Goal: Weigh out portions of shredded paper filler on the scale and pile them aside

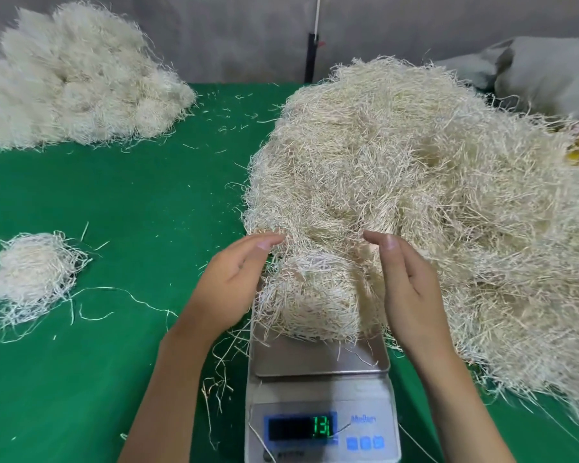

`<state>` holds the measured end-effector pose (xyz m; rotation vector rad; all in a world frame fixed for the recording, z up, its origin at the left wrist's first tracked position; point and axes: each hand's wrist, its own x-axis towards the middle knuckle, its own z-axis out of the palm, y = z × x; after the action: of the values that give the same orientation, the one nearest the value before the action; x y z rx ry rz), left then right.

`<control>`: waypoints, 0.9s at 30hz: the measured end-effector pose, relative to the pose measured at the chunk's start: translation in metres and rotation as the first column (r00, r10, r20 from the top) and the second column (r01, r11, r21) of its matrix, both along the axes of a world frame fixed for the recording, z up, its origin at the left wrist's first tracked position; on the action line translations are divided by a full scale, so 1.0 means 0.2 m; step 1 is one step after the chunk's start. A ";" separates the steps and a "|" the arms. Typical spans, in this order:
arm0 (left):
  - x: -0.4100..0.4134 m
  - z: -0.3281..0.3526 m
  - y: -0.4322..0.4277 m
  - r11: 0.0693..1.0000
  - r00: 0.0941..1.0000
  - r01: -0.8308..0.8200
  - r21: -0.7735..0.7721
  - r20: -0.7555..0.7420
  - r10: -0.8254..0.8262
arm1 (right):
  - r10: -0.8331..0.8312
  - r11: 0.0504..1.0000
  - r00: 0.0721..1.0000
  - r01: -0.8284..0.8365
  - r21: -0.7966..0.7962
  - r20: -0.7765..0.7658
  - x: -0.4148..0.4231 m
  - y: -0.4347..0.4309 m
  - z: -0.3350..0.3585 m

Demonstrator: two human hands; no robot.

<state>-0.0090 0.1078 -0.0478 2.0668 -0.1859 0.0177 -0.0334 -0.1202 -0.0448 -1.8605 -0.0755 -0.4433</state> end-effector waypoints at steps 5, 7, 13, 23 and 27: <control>-0.04 0.01 0.01 0.997 0.998 -0.063 -0.044 0.018 0.064 | -0.035 0.999 0.999 0.034 0.031 0.014 -0.01 -0.01 -0.04; -0.04 0.02 0.01 0.996 0.997 -0.073 -0.045 0.025 0.074 | -0.028 0.999 1.000 0.028 0.029 -0.003 -0.01 -0.01 -0.04; -0.05 0.04 -0.01 0.996 0.996 -0.078 -0.039 0.033 0.079 | -0.030 0.999 1.000 0.031 0.038 -0.009 -0.03 -0.01 -0.04; -0.07 0.06 -0.04 0.995 0.994 -0.092 -0.024 0.050 0.093 | -0.045 0.999 0.999 0.045 0.029 -0.007 -0.06 -0.03 -0.01; -0.08 0.07 -0.03 0.995 0.993 -0.100 -0.019 0.059 0.101 | -0.066 0.997 0.997 0.067 0.032 -0.028 -0.06 -0.03 0.00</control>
<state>-0.0244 0.1014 -0.0345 2.0592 -0.1177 0.1431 -0.0459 -0.1269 -0.0456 -1.8405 0.0116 -0.4623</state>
